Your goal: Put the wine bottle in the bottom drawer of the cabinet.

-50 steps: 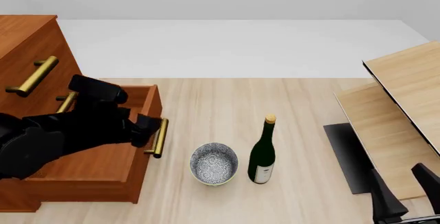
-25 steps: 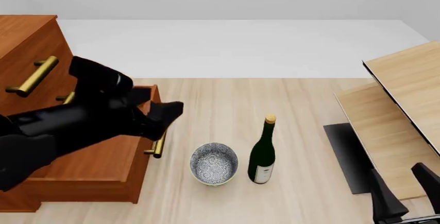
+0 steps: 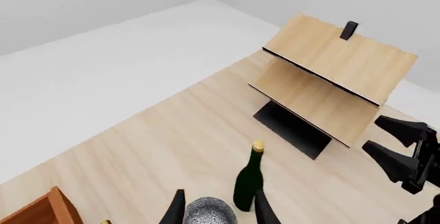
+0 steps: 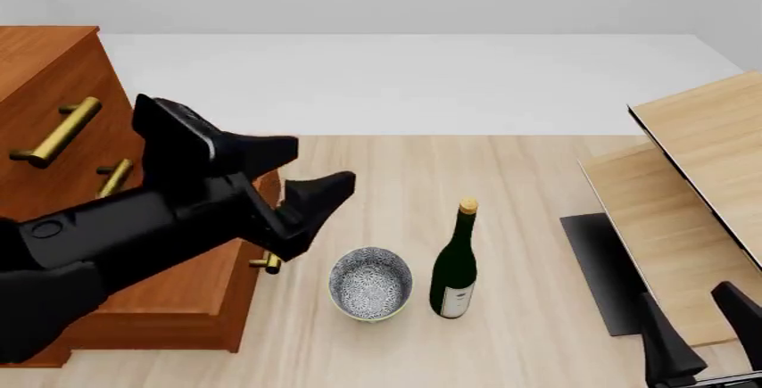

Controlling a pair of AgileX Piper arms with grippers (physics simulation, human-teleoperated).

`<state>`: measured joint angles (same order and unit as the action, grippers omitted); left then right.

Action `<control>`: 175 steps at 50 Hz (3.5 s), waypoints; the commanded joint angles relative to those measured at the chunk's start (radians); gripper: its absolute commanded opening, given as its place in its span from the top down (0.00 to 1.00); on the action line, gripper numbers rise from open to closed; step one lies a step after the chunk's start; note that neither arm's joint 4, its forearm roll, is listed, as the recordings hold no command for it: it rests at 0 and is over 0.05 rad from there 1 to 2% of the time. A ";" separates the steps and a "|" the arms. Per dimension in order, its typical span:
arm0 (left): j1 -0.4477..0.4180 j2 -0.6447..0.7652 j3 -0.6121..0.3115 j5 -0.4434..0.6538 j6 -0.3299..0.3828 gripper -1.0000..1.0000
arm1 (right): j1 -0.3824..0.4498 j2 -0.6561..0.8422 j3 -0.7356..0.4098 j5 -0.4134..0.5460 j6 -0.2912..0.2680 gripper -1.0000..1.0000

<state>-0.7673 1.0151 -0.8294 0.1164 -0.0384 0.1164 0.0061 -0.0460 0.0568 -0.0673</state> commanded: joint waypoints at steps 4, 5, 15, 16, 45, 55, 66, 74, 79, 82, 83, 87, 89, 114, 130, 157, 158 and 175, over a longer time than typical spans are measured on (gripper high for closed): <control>-0.086 0.046 0.025 -0.129 0.022 0.00 | 0.002 0.000 -0.001 0.001 0.002 0.00; -0.082 0.049 0.023 -0.134 0.013 0.00 | 0.002 0.000 -0.001 0.001 0.001 0.00; -0.132 0.102 0.023 -0.194 0.036 0.00 | 0.007 0.000 0.002 0.002 0.003 0.00; -0.127 0.110 0.021 -0.198 0.031 0.00 | 0.008 0.000 0.002 0.002 0.003 0.00; -0.165 0.319 -0.055 -0.302 0.081 0.00 | 0.029 0.001 0.006 0.008 0.005 0.00; -0.171 0.389 -0.101 -0.293 0.095 0.00 | 0.038 0.003 0.008 0.007 0.010 0.00; -0.178 0.432 -0.140 -0.288 0.106 0.00 | 0.041 -0.002 0.013 0.013 0.014 0.00; -0.176 0.457 -0.155 -0.294 0.098 0.00 | 0.043 0.012 0.015 0.000 0.019 0.00; -0.174 0.476 -0.159 -0.303 0.103 0.00 | 0.045 0.008 0.021 0.003 0.021 0.00; -0.170 0.489 -0.163 -0.310 0.103 0.00 | 0.047 0.008 0.023 0.002 0.023 0.00; -0.170 0.493 -0.162 -0.314 0.106 0.00 | 0.048 0.009 0.023 0.002 0.025 0.00; -0.174 0.507 -0.164 -0.319 0.102 0.00 | 0.048 0.016 0.026 -0.005 0.027 0.00; -0.175 0.513 -0.163 -0.326 0.102 0.00 | 0.048 0.014 0.027 -0.003 0.029 0.00; -0.170 0.593 -0.170 -0.363 0.098 0.00 | 0.053 0.030 0.038 -0.015 0.038 0.00; -0.159 0.631 -0.168 -0.393 0.089 0.00 | 0.055 0.048 0.042 -0.027 0.036 0.00; -0.156 0.669 -0.162 -0.424 0.073 0.00 | 0.055 0.061 0.045 -0.029 0.037 0.00; -0.156 0.671 -0.162 -0.426 0.075 0.00 | 0.055 0.063 0.045 -0.030 0.036 0.00; -0.153 0.694 -0.156 -0.449 0.070 0.00 | 0.054 0.079 0.045 -0.041 0.034 0.00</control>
<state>-0.9239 1.6977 -0.9877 -0.3217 0.0350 0.1700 0.0744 -0.0009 0.0240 -0.0325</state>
